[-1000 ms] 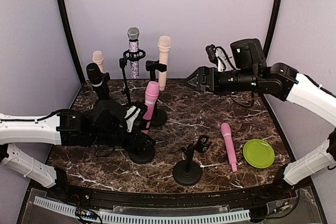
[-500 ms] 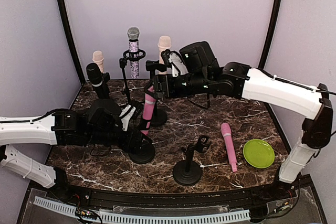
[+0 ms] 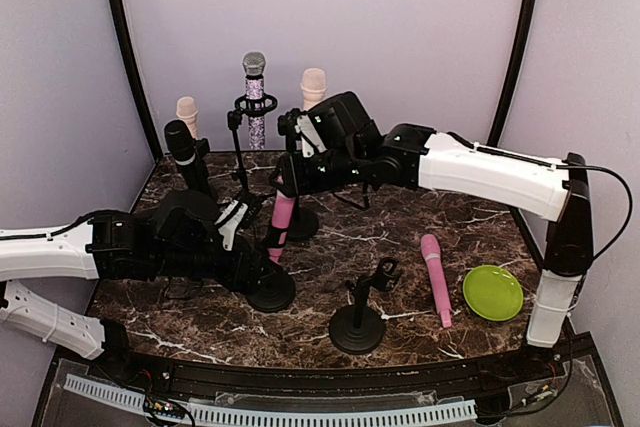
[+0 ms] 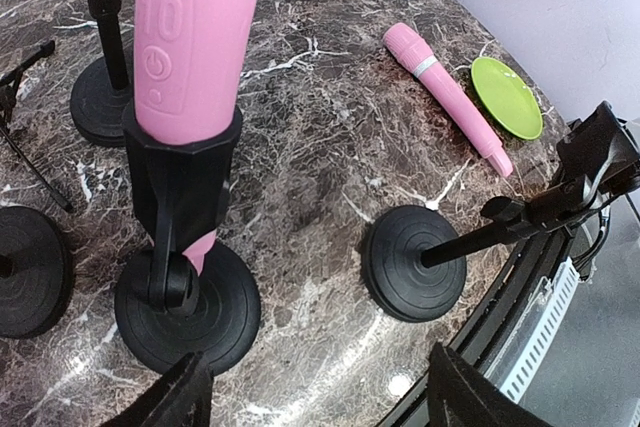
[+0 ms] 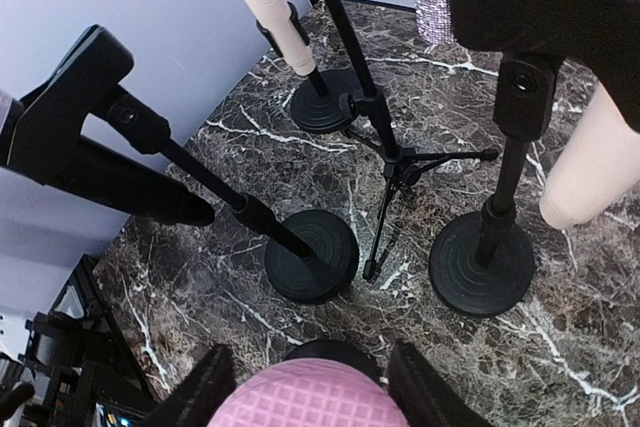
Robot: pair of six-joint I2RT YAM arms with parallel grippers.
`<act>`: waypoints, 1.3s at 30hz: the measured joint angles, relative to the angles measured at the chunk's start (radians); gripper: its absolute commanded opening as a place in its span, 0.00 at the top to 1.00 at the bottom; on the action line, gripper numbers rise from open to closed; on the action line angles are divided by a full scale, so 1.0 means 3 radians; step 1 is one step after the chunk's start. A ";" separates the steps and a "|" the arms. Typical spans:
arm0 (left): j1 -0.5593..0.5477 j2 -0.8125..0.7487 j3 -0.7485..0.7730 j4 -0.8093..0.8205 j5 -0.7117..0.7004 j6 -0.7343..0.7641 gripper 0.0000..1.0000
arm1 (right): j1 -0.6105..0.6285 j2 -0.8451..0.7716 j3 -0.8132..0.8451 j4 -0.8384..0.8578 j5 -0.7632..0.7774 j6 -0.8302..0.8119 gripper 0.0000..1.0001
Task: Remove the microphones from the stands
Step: Pick up the microphone stand with the microphone from the center of the board, then hold the microphone stand with the microphone at the center of the board.
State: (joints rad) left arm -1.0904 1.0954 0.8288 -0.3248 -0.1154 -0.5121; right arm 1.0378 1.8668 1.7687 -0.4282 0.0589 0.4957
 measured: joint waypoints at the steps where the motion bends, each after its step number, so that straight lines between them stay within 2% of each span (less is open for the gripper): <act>1: 0.0003 -0.0001 -0.0004 -0.0004 0.0000 -0.0003 0.24 | 0.0003 0.0001 0.0001 -0.0006 0.0011 -0.0005 0.65; 4: 0.0015 -0.0001 -0.0018 -0.0015 0.0005 -0.0005 0.24 | 0.0009 -0.0004 0.0008 -0.0033 0.0069 0.0004 0.76; 9: 0.0029 -0.0001 -0.0036 -0.0024 0.0005 -0.0006 0.24 | 0.0019 -0.0100 -0.0057 -0.0089 0.0202 -0.0004 0.82; 16: 0.0046 -0.0011 -0.0043 -0.0024 0.0008 -0.0004 0.24 | 0.0019 -0.0495 -0.0295 -0.0398 0.0454 -0.0078 0.83; 21: 0.0067 -0.0011 -0.0043 -0.0018 0.0027 0.0024 0.24 | 0.0004 -0.0762 -0.0525 -0.0509 0.0456 -0.0057 0.84; 30: 0.0071 -0.0015 -0.0043 0.0188 0.0387 0.0292 0.24 | 0.0028 -0.0971 -0.0921 -0.0284 0.0155 0.0161 0.84; 39: 0.0071 -0.0136 -0.0043 0.0201 0.0598 0.0532 0.22 | 0.0258 -0.0968 -0.0937 -0.0159 0.0120 0.0233 0.84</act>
State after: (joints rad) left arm -1.0691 1.0546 0.8158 -0.2646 0.0639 -0.3527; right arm 1.1152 1.5764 1.4876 -0.4759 0.0948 0.5655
